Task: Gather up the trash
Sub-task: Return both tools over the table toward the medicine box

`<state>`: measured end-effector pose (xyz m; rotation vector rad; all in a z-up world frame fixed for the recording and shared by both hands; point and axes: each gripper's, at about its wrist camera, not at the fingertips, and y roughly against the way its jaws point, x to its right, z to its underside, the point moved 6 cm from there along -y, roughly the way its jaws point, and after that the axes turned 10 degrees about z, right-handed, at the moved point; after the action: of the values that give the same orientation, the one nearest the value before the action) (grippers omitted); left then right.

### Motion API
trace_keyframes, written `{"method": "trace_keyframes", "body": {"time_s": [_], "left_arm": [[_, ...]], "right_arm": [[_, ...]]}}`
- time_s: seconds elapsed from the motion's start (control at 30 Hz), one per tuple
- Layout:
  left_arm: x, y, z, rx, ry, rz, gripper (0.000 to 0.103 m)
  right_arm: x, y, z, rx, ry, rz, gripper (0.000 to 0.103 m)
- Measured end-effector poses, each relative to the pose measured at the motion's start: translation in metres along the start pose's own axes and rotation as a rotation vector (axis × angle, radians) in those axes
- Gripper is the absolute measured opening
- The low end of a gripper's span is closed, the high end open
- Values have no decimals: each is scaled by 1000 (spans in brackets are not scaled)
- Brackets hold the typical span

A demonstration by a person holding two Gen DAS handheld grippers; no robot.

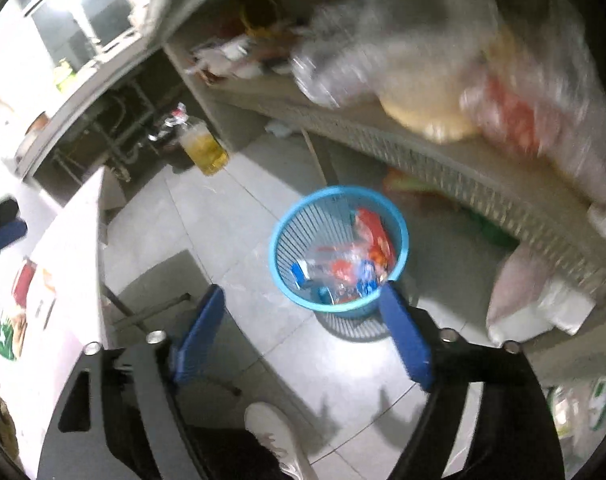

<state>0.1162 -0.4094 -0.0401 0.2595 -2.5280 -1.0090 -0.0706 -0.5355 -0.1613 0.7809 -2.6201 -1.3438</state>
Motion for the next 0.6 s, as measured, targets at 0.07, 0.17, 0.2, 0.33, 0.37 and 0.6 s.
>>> {"method": "trace_keyframes", "body": {"time_s": [0.07,0.17,0.2,0.33,0.37,0.6], "left_arm": [[-8,25,16,26,30,0,90],[-23,59,37,59,92,19,93],[-31,72,46,72,127,24,94],[-57,109,73,119,218,31,94],[-65,121,82,137,233,15,94],[-102,173,136,217,288,-77,94]], "right_arm": [[-14,22,-4,34,33,13,89],[-35,50,-8,78,90,32,96],[-44,58,-8,92,113,35,96],[-80,86,-8,139,204,54,96],[-92,92,-8,151,233,61,96],[-163,123,9,204,424,-37,96]]}}
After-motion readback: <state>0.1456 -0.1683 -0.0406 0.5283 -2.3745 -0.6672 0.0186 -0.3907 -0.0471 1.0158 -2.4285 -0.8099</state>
